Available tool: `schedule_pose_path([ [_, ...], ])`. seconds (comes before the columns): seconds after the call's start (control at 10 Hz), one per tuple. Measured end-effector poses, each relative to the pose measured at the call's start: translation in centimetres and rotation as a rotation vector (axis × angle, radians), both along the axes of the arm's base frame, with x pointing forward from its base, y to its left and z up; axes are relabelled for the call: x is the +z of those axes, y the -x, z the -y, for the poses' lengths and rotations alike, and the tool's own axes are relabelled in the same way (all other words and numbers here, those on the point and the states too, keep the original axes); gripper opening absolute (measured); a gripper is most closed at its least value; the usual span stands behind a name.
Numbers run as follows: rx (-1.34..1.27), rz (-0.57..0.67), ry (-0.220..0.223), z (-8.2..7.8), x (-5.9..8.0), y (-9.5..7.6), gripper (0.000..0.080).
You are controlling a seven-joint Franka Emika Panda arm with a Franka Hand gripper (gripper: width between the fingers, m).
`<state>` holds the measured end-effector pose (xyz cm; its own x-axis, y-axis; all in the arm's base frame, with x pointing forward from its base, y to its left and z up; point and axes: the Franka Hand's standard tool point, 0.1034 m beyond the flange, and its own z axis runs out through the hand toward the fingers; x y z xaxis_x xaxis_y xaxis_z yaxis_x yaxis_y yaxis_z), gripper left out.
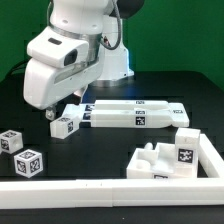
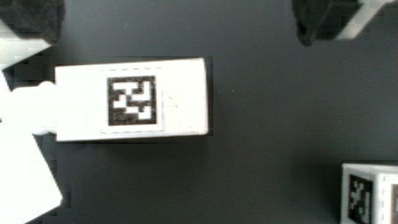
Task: Assemble chair
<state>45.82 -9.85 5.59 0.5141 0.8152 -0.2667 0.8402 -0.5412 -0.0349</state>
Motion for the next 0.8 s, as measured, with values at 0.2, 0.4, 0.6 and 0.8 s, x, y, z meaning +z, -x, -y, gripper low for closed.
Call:
schedule_pose_path([
  [0.2, -0.277, 0.046, 0.024, 0.52, 0.06, -0.21, 0.0649],
  [0.4, -0.582, 0.061, 0.071, 0.73, -0.22, 0.16, 0.0649],
  [0.6, -0.648, 0.095, 0.071, 0.53, 0.15, -0.57, 0.0649],
  [0.8, -0.883, 0.115, 0.087, -0.14, -0.31, -0.29, 0.0649],
])
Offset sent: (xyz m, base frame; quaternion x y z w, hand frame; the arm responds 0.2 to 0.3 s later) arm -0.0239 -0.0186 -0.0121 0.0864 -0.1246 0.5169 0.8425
